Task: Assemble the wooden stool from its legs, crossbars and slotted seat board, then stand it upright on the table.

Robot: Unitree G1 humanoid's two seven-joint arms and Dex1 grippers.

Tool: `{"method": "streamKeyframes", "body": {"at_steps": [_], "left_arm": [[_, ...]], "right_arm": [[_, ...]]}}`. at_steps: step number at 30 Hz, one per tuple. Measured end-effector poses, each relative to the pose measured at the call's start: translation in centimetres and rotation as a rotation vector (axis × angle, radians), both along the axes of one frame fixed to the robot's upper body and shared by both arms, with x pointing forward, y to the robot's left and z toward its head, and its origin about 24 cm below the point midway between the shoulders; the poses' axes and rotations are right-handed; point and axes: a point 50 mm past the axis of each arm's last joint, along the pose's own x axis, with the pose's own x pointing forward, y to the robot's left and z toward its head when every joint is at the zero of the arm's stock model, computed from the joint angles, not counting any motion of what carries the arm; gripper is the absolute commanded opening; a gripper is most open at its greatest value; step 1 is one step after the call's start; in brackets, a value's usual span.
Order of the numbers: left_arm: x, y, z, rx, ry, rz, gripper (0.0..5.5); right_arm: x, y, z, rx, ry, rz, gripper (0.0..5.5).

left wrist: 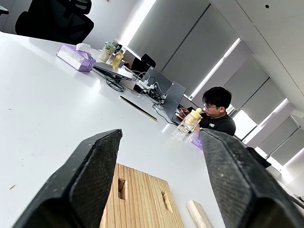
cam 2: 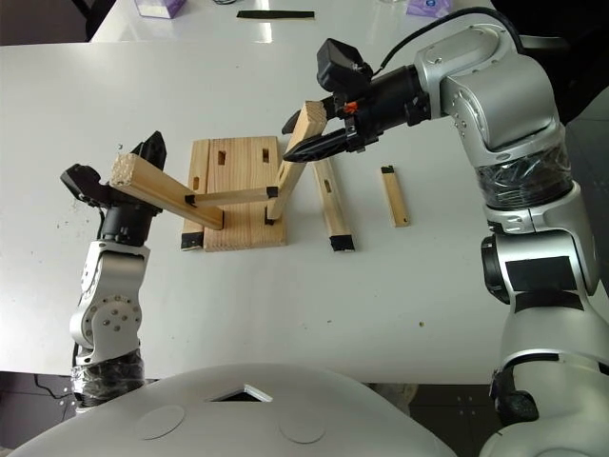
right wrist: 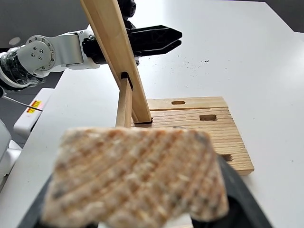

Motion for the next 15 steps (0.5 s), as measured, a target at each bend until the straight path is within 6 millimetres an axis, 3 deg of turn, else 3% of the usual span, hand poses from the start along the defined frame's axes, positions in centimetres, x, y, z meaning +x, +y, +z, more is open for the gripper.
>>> {"method": "streamKeyframes", "body": {"at_steps": [5, 11, 15], "left_arm": [[-0.1, 0.0, -0.8, 0.009, 0.031, 0.017, 3.04], [-0.4, 0.1, -1.7, 0.003, 0.064, 0.035, 3.04], [-1.2, 1.4, -2.5, -0.029, 0.090, 0.115, 3.04]], "right_arm": [[-0.9, 1.0, 0.3, -0.035, -0.087, 0.032, 2.04], [-1.6, 1.3, -0.6, -0.046, -0.148, 0.055, 2.04], [-1.1, 1.1, -0.9, -0.033, -0.151, -0.015, 2.04]]}}
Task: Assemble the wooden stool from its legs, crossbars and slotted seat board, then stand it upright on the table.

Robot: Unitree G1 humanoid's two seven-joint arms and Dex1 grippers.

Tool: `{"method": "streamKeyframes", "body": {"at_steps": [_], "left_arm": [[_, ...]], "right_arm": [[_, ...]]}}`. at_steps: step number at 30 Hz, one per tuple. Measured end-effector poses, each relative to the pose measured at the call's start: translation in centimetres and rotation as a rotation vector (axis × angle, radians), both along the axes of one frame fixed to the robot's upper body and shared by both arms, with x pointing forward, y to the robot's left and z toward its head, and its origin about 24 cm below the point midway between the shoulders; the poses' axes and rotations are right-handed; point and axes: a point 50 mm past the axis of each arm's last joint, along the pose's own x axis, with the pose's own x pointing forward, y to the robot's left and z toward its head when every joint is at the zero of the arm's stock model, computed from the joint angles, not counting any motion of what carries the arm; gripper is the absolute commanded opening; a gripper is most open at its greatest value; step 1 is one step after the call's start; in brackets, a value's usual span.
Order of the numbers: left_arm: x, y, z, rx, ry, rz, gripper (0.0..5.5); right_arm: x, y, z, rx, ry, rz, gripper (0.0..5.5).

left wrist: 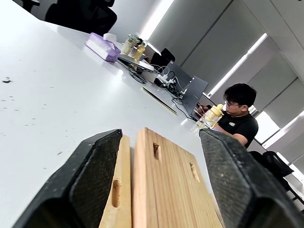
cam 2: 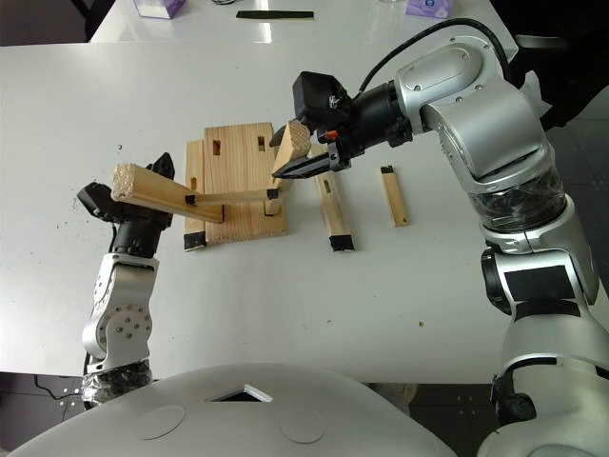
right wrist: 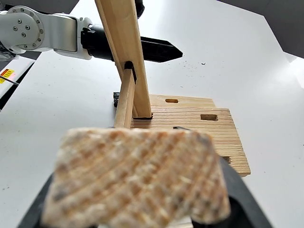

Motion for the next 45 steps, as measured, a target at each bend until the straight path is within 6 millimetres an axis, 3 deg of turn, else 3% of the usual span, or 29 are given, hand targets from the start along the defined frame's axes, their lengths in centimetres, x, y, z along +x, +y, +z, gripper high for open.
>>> {"method": "streamKeyframes", "body": {"at_steps": [4, 7, 10, 15, 19, 22, 24, 29, 33, 42, 45], "left_arm": [[-0.5, 1.6, 0.9, -0.027, -0.048, 0.070, 3.04], [-0.6, 3.2, 3.2, -0.042, -0.145, 0.115, 3.04], [-0.5, 3.6, 6.0, -0.037, -0.249, 0.108, 3.04], [-0.7, 0.8, 11.3, 0.036, -0.435, -0.039, 3.04], [-0.5, -4.7, 13.2, 0.143, -0.484, -0.320, 3.04], [-0.7, -9.0, 12.6, 0.245, -0.432, -0.537, 3.04], [-0.5, -10.1, 11.6, 0.282, -0.377, -0.586, 3.04], [1.6, -9.2, 7.7, 0.376, -0.151, -0.538, 3.04], [1.8, -8.2, 7.5, 0.388, -0.136, -0.480, 3.04], [1.2, -9.2, 7.0, 0.423, -0.115, -0.490, 3.04], [1.6, -9.3, 5.9, 0.464, -0.064, -0.481, 3.04]], "right_arm": [[1.2, -0.1, 0.0, 0.015, 0.063, -0.088, 2.04], [1.7, -0.3, 0.1, 0.013, 0.116, -0.133, 2.04], [2.0, -0.4, 0.2, 0.005, 0.143, -0.132, 2.03], [3.1, -0.8, 0.5, 0.001, 0.220, -0.135, 2.03], [3.6, -1.2, 0.4, 0.027, 0.241, -0.124, 2.03], [3.4, -1.5, 0.0, 0.054, 0.239, -0.116, 2.04], [3.2, -1.9, -0.3, 0.073, 0.233, -0.110, 2.04], [2.6, -1.8, -0.9, 0.111, 0.166, -0.079, 2.04], [1.7, -1.4, -1.1, 0.120, 0.109, -0.066, 2.04], [0.5, -1.2, -1.3, 0.122, 0.042, -0.083, 2.04], [0.0, -0.9, -1.1, 0.109, 0.012, -0.070, 2.04]]}}
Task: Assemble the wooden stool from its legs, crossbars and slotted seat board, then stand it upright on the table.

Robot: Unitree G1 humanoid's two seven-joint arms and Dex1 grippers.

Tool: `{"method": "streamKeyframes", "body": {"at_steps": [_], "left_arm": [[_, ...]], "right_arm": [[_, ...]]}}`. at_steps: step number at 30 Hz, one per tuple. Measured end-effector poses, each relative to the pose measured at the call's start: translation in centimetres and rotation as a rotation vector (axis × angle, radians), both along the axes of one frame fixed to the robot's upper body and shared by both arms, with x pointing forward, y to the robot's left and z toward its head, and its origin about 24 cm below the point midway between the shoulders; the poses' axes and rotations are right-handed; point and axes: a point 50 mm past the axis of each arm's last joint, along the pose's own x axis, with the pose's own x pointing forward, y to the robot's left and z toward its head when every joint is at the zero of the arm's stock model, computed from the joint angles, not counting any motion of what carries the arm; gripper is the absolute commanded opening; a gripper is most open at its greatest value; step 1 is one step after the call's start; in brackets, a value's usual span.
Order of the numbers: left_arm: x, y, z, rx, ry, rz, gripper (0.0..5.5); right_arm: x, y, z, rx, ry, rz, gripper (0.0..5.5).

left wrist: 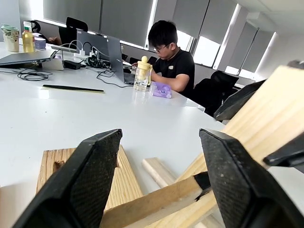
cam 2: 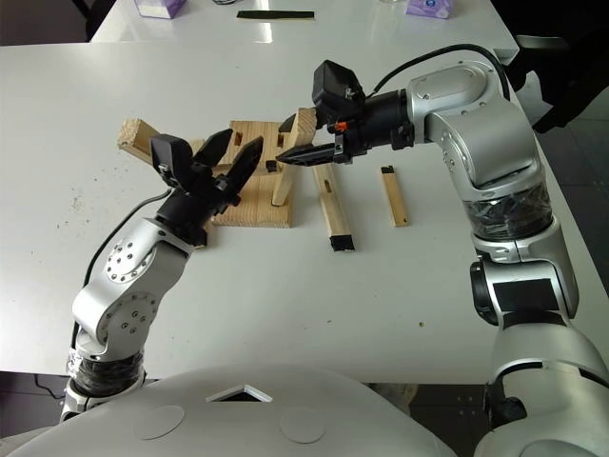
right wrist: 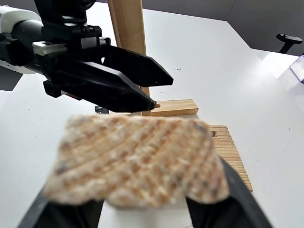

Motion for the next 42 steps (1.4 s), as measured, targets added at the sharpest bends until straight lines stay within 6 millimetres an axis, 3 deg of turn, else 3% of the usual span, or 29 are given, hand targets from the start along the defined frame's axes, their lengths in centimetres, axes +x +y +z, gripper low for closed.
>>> {"method": "streamKeyframes", "body": {"at_steps": [17, 24, 42], "left_arm": [[1.4, 0.1, -0.8, -0.020, -0.034, 0.139, 3.04], [1.6, 1.1, 0.9, -0.069, -0.078, 0.190, 3.04], [2.2, 0.6, -0.5, -0.037, -0.047, 0.203, 3.04]], "right_arm": [[-0.3, 0.5, 0.0, -0.035, -0.014, -0.015, 2.04], [-0.8, 0.6, 0.1, -0.038, -0.046, 0.019, 2.04], [-1.9, 0.9, -0.1, -0.100, -0.200, 0.032, 2.03]]}}
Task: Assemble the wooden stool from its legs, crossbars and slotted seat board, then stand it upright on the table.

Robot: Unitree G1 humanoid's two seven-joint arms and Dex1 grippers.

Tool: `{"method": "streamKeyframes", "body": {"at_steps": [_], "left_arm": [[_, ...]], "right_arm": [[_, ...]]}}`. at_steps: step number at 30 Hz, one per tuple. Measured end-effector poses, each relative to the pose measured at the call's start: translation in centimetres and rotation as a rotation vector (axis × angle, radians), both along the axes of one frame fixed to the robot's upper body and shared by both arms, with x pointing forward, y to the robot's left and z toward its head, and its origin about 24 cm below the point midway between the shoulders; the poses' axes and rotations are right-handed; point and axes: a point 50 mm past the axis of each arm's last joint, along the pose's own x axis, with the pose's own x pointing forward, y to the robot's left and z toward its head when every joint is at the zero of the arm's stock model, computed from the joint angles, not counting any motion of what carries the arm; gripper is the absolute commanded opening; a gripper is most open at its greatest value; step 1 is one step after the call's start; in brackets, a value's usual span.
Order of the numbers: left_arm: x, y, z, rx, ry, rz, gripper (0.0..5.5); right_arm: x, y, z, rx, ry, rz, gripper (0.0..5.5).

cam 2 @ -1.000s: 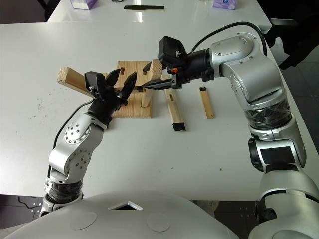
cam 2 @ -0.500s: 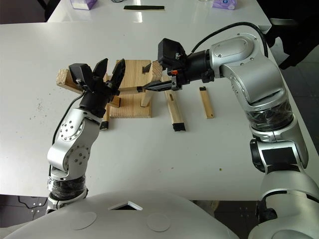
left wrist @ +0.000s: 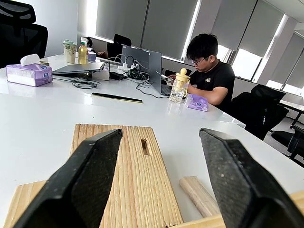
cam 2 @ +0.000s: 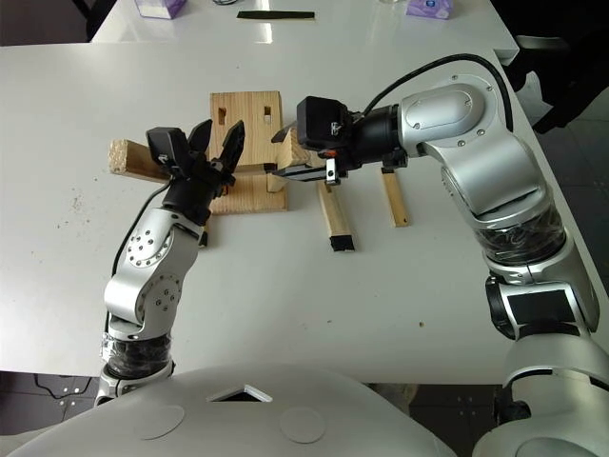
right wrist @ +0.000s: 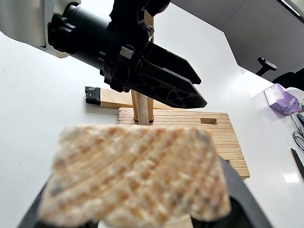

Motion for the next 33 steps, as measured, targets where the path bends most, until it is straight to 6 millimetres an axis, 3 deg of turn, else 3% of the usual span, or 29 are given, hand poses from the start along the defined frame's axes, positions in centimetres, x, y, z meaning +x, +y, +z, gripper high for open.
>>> {"method": "streamKeyframes", "body": {"at_steps": [9, 19, 26, 33], "left_arm": [[0.1, -1.9, -0.1, 0.014, 0.004, -0.081, 3.04], [-1.3, -4.7, 0.1, -0.023, 0.021, -0.185, 3.04], [-1.4, -4.4, 0.7, -0.026, 0.014, -0.171, 3.04], [0.0, -3.0, 4.2, -0.031, -0.004, -0.197, 3.04]], "right_arm": [[-0.1, 0.0, 1.2, 0.027, 0.262, -0.104, 2.03], [-0.1, -0.4, 1.7, -0.042, 0.273, -0.063, 2.03], [-0.2, -0.6, 1.5, -0.044, 0.247, -0.045, 2.03], [-0.1, -0.3, 3.8, 0.042, 0.125, -0.024, 2.03]]}}
